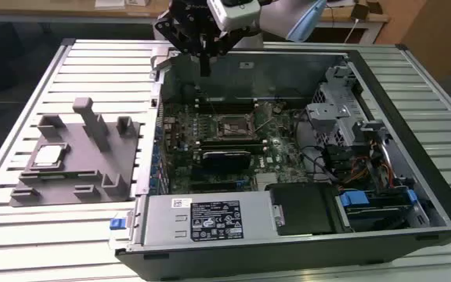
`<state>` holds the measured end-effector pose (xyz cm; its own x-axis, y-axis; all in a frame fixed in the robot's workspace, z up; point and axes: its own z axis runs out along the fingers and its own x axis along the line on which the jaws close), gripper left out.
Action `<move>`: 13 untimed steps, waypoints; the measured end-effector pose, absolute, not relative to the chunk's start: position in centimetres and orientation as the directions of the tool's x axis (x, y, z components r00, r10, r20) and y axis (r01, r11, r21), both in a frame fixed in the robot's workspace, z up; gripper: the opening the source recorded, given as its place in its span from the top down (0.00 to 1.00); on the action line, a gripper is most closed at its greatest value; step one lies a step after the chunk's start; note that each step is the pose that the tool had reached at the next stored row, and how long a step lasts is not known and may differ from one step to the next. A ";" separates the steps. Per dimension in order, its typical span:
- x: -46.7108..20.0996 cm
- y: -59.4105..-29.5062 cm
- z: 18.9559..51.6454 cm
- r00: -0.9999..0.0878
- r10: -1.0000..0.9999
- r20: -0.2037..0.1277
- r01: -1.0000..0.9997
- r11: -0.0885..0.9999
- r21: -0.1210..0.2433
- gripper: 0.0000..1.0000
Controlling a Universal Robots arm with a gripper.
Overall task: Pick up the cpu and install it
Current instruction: 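Reach for the cpu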
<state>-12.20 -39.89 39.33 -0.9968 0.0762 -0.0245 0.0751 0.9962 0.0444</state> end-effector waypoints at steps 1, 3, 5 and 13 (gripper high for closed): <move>-12.2 -39.9 39.3 -0.997 0.076 -0.024 0.075 0.996 0.044 0.89; -12.2 -39.9 39.3 -0.997 0.076 -0.024 0.075 0.996 0.044 0.89; -12.2 -39.9 39.3 -0.997 0.076 -0.024 0.075 0.996 0.044 0.89; -12.5 -39.9 39.3 -0.997 0.076 -0.024 0.075 0.996 0.044 0.89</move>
